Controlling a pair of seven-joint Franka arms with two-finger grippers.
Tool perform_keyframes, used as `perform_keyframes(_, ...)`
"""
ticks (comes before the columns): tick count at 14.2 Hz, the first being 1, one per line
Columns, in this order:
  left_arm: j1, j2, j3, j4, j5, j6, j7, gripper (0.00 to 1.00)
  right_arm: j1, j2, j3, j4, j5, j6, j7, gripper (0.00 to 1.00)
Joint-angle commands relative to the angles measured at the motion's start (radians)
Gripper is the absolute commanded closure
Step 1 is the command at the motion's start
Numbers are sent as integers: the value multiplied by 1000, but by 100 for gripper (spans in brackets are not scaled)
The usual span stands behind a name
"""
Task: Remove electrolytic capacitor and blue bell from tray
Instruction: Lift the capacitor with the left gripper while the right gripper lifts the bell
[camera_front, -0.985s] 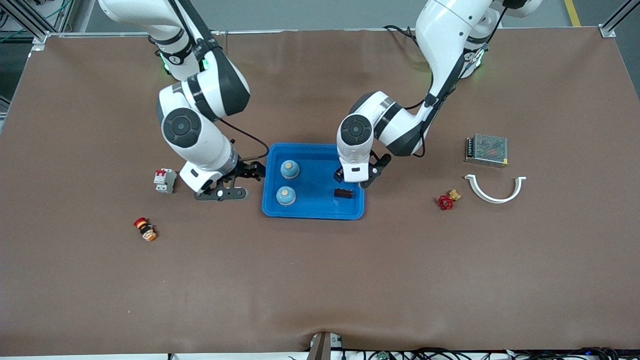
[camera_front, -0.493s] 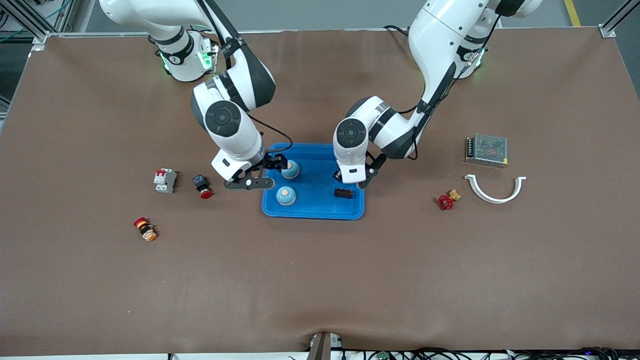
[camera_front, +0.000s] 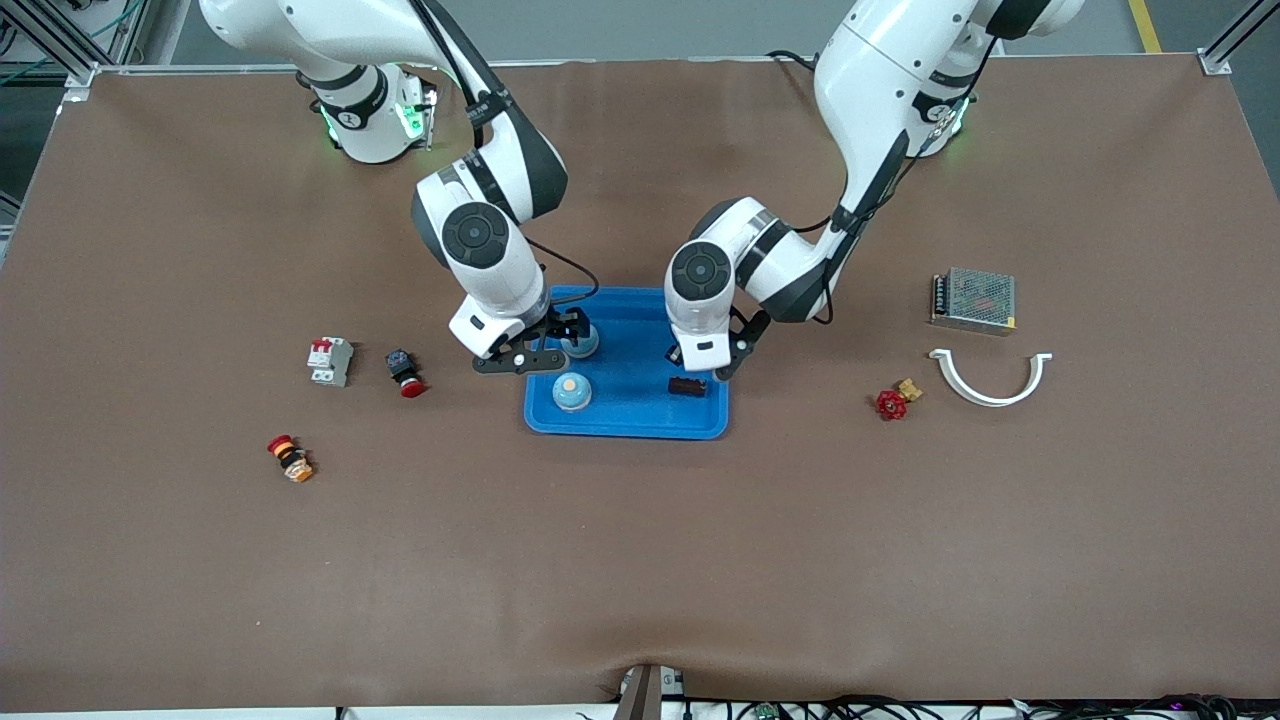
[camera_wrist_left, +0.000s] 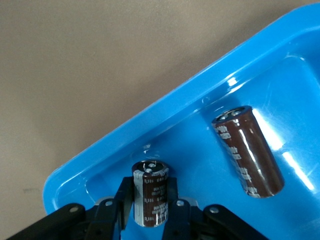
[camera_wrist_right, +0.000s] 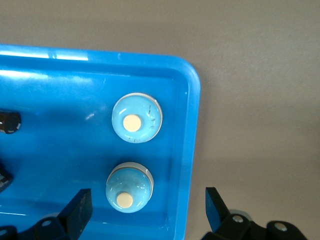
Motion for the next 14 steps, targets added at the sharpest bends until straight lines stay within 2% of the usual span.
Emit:
perform_keyframes(1,-10,5,9,21,54,-5,-20,100,26,17,-11,-6,14,28,12,0)
perform_keyframes(7,29,-127,14,26,65,-130,81,100,66,54,-11,-20,14,53,14,0)
perform_keyframes(9,69,-181,12,26,65,-227,202,100,70,57,-11,-42,14,88,14,0)
perform_keyframes(14,222,-267,9,18,63,-362,499,100,118,103,-11,-57,14,172,81,0)
